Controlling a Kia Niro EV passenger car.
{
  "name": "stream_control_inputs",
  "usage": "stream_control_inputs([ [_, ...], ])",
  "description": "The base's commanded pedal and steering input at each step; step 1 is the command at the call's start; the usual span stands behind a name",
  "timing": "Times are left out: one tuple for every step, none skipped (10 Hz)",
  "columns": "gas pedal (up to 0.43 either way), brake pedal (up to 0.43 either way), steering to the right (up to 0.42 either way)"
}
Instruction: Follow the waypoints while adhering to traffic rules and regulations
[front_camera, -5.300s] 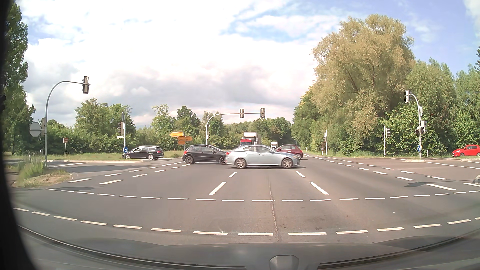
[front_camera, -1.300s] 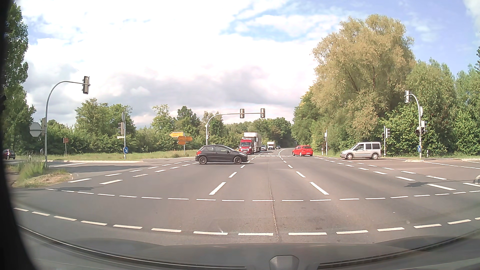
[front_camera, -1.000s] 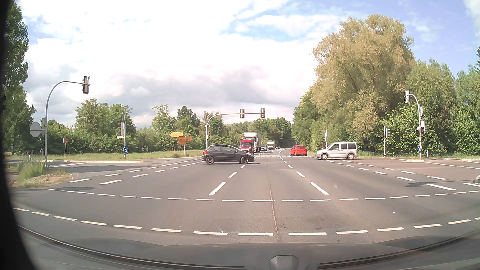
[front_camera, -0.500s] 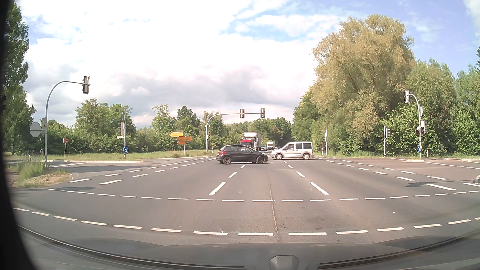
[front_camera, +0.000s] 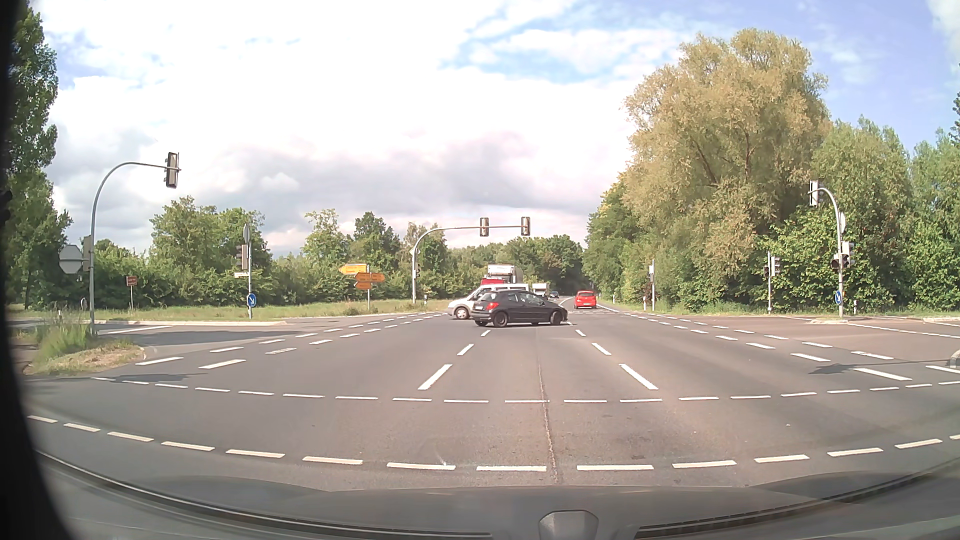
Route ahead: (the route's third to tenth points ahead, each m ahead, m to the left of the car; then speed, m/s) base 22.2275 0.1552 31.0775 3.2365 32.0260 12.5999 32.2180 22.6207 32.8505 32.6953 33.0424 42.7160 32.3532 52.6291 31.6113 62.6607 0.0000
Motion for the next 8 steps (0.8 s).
stream_control_inputs([
  [0.0, 0.256, 0.008],
  [0.0, 0.256, 0.009],
  [0.0, 0.262, 0.008],
  [0.0, 0.256, 0.008],
  [0.0, 0.256, 0.008],
  [0.0, 0.256, 0.009],
  [0.0, 0.256, 0.008],
  [0.0, 0.262, 0.008],
])
